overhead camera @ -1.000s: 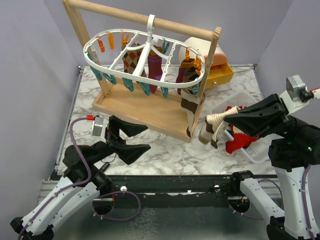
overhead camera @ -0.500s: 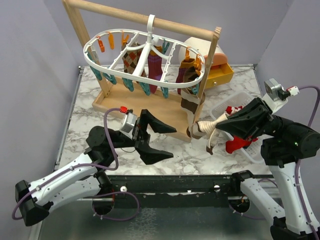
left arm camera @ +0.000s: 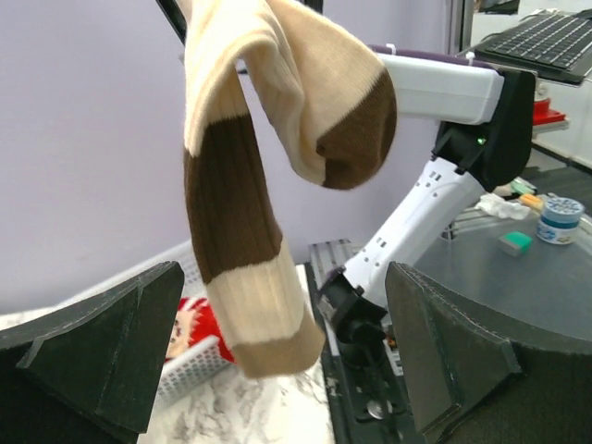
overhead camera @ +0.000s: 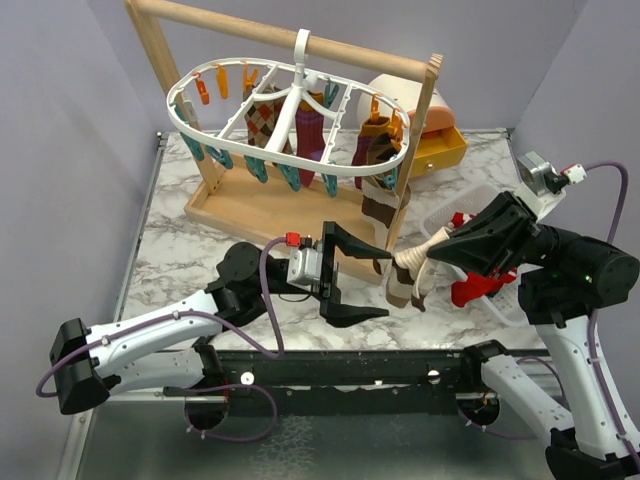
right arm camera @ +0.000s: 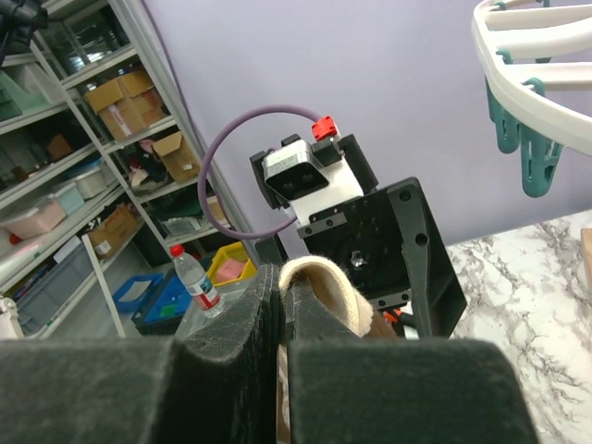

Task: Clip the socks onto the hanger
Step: Pick up the sock from the bin.

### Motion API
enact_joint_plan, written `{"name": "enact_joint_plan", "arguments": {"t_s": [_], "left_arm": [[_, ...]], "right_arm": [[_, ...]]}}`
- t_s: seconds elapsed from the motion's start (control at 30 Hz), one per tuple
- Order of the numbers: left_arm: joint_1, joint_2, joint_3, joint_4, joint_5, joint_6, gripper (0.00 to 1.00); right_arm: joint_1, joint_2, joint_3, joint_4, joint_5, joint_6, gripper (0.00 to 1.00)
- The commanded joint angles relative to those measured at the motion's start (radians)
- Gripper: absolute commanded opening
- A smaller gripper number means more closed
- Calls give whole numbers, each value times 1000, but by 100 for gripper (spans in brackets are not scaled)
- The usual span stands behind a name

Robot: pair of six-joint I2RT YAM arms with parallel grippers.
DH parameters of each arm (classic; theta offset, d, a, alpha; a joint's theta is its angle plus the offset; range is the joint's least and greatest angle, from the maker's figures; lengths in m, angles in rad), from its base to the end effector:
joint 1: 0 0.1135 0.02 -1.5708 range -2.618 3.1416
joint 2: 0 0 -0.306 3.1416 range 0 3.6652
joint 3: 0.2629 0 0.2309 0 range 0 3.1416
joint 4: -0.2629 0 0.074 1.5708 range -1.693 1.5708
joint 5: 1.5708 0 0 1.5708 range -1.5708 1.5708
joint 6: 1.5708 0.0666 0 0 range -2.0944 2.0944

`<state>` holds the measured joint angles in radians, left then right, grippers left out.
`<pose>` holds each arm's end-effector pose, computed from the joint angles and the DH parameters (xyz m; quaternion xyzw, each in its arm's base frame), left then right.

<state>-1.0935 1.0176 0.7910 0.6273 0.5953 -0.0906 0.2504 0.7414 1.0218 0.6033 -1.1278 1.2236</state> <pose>0.0628 -0.2027 0.4326 0.4682 0.3454 -0.5792 0.5710 0.0403 0.0724 0.5188 -0.3117 0.4870 0.6681 0.4683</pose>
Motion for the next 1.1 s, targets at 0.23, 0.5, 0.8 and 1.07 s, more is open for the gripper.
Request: {"name": "enact_joint_plan", "arguments": {"t_s": [0.23, 0.5, 0.8, 1.07], "left_arm": [[-41, 84, 94, 26, -1, 86, 99], [-73, 144, 132, 25, -123, 116, 77], [-75, 124, 106, 20, -218, 182, 0], [-76, -55, 61, -101, -325, 298, 0]], "right_arm": [[18, -17, 13, 40, -31, 48, 1], [23, -26, 12, 44, -32, 50, 1], [26, -45, -6, 8, -38, 33, 1], [25, -51, 44, -263, -10, -149, 72]]}}
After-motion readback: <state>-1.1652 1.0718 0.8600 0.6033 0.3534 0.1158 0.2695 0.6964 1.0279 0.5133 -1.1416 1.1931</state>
